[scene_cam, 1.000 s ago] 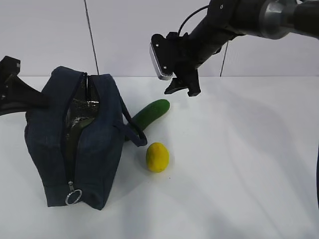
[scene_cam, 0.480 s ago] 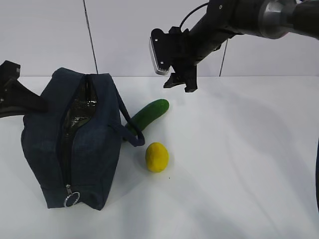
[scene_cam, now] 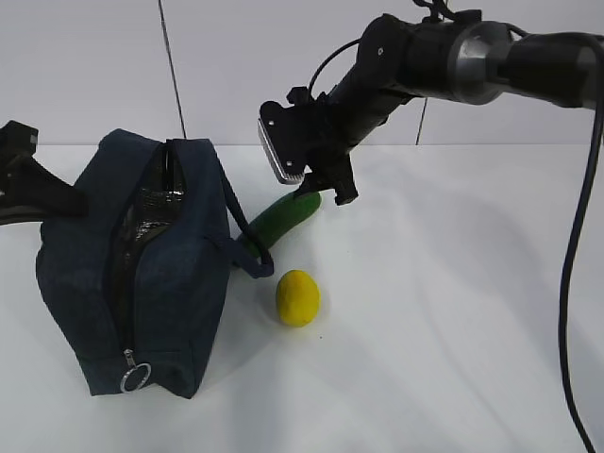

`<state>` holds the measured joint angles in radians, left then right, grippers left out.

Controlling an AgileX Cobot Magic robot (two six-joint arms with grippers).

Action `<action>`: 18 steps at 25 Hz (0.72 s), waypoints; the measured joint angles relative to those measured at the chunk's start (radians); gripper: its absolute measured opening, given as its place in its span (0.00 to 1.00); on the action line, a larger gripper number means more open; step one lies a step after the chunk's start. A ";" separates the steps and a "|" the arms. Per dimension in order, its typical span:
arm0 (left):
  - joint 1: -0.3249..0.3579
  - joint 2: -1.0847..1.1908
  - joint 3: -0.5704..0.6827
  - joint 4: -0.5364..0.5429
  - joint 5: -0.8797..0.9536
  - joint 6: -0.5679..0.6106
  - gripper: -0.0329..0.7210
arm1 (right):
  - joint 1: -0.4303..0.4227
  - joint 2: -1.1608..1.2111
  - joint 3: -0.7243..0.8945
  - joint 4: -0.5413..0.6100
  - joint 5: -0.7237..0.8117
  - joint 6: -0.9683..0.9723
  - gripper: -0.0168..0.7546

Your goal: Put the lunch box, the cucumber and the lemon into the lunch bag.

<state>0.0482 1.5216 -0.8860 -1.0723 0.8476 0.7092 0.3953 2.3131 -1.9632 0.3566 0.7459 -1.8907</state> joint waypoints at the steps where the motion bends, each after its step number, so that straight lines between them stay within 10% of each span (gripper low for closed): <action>1: 0.000 0.000 0.000 0.000 0.000 0.000 0.04 | 0.000 0.000 -0.002 -0.002 0.007 -0.003 0.65; 18: 0.000 0.000 0.000 0.002 -0.003 0.000 0.04 | 0.014 0.000 -0.016 0.031 0.080 -0.007 0.65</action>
<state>0.0482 1.5216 -0.8860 -1.0707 0.8444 0.7092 0.4093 2.3131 -1.9790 0.3872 0.8261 -1.8972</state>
